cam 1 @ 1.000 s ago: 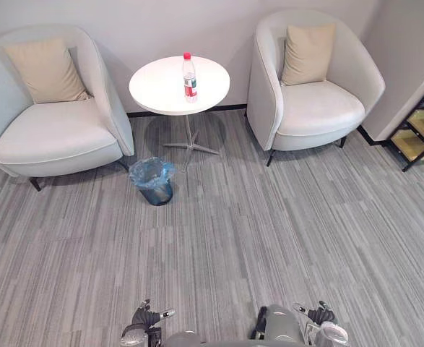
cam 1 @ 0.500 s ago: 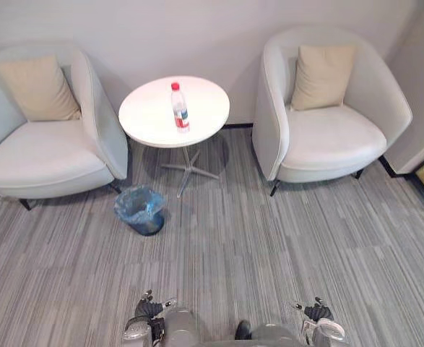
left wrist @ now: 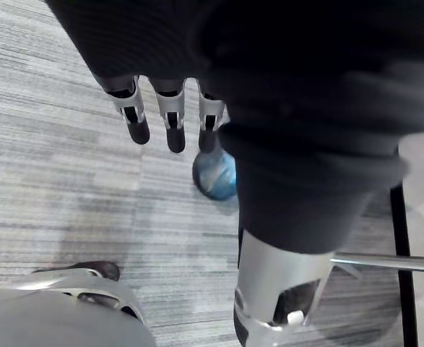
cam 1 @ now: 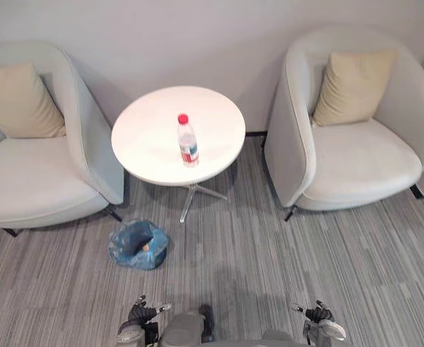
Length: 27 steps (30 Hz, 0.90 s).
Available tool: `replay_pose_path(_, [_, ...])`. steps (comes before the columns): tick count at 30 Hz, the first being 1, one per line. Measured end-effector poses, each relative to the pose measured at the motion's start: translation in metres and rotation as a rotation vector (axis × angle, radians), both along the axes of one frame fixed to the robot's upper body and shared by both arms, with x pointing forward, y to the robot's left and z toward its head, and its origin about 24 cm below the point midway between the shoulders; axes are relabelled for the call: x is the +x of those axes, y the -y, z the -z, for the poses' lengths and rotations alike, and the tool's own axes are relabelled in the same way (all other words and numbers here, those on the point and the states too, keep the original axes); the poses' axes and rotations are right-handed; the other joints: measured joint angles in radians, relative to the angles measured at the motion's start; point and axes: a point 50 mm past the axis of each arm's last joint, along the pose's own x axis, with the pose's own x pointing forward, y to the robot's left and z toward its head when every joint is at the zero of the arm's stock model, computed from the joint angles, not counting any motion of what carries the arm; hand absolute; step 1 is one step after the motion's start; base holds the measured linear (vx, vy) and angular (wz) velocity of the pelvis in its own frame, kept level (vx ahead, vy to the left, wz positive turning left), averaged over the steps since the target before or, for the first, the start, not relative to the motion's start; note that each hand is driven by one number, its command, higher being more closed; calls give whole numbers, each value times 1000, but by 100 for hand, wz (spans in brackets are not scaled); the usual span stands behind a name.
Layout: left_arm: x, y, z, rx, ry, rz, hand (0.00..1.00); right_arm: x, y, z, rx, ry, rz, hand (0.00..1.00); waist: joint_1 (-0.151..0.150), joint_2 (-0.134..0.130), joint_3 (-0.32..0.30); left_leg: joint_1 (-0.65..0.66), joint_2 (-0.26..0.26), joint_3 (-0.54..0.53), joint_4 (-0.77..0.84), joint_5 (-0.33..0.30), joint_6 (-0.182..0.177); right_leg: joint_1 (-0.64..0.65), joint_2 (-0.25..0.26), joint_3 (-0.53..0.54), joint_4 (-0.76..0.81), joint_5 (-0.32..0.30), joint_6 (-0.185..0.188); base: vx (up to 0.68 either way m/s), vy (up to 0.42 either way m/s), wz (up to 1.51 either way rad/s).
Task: Gather rubbish on tea table into small bin, then transfer packed bag to large trash can.
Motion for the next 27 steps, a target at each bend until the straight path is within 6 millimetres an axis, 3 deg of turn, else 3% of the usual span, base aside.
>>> replay_pose_path(1, [-2, 2, 1, -5, -5, -2, 0, -2, 0, 0, 0, -3, -1, 0, -2, 4, 2, 62, -1, -14, -28, 0, 0, -45, -6, -13, 23, -20, -34, 478, 31, 45])
replay_pose_path(3, [-2, 4, 1, -11, -4, -4, 0, -1, -2, 0, 2, 1, -3, 0, -3, 10, 4, 119, 4, -46, -53, 0, 0, -91, 0, -37, -13, -40, -67, 363, -34, 54])
replay_pose_path(7, [0, 7, 1, -26, 11, -43, 0, -7, -4, 2, 20, -4, -2, 0, -27, 19, 2, 177, 40, -156, -65, -31, -47, -166, 73, -16, -369, -39, -87, 356, -183, 88])
replay_pose_path(8, [-3, 4, 1, -22, 10, -53, 0, -10, -8, 4, 32, -11, 0, 0, -27, -2, -6, 183, 40, -182, -65, -54, -77, -166, 91, 12, -522, 22, -95, 399, -318, 99])
replay_pose_path(9, [-2, 8, 2, -36, 12, -73, 0, -17, -8, 5, 35, -29, 7, 0, -27, 6, -10, 192, 56, -222, -61, -80, -106, -149, 99, -7, -533, 99, -139, 332, -266, 71])
replay_pose_path(11, [-3, 20, 4, -75, 17, -93, 0, -16, -4, 4, 26, -21, 13, 0, -17, 44, -29, 181, 99, -226, -58, -77, -115, -147, 119, -41, -531, 63, -160, 296, -256, 45])
replay_pose_path(12, [-5, 29, 5, -98, 10, -97, 0, -13, -3, 3, 24, -11, 15, 0, -31, 57, -31, 172, 113, -235, -47, -68, -130, -130, 122, -77, -534, 43, -171, 274, -248, 59])
replay_pose_path(15, [-1, 30, 4, -101, 21, -95, 0, -16, -4, 4, 27, -14, 24, 0, -34, 65, -29, 109, 150, -239, 136, -53, -177, -40, 132, -149, -581, 22, -189, 242, -217, 76])
replay_pose_path(16, [1, 30, 3, -101, 30, -98, 0, -19, -5, 5, 33, -18, 27, 0, -23, 60, -25, 43, 188, -212, 283, -48, -216, 10, 137, -184, -613, 18, -197, 201, -193, 64])
replay_pose_path(18, [3, 29, 2, -98, 41, -97, 0, -18, -9, 5, 44, -14, 30, 0, -23, 62, -25, -27, 242, -112, 408, -49, -207, 70, 141, -229, -647, 12, -206, 143, -111, 60])
replay_pose_path(20, [4, 30, 1, -96, 49, -90, 0, -15, -11, 4, 53, 5, 38, 0, -23, 62, -25, -61, 269, -8, 380, -62, -180, 101, 135, -249, -678, 12, -205, 69, -8, 37])
replay_pose_path(21, [6, 30, 1, -95, 53, -85, 0, -14, -12, 4, 57, 13, 44, 0, -22, 63, -26, -76, 269, 33, 278, -45, -163, 112, 125, -257, -678, 8, -191, 103, 52, 21])
replay_pose_path(22, [7, 31, 1, -96, 52, -79, 0, -14, -13, 3, 58, 15, 46, 0, -27, 66, -27, -78, 268, 41, 221, 0, -140, 113, 122, -264, -673, 4, -184, 113, 82, 23])
replay_pose_path(23, [6, 32, 2, -99, 47, -76, 0, -15, -11, 3, 55, 13, 49, 0, -24, 68, -28, -69, 258, 44, 169, 16, -145, 110, 116, -261, -660, -4, -170, 107, 112, 28])
replay_pose_path(27, [7, 27, 1, -81, 43, -55, 0, -19, -21, 6, 86, 2, 63, 0, -20, 35, -35, -15, 187, 51, 44, 43, -132, 115, 87, -247, -696, 18, -135, 76, 95, 11])
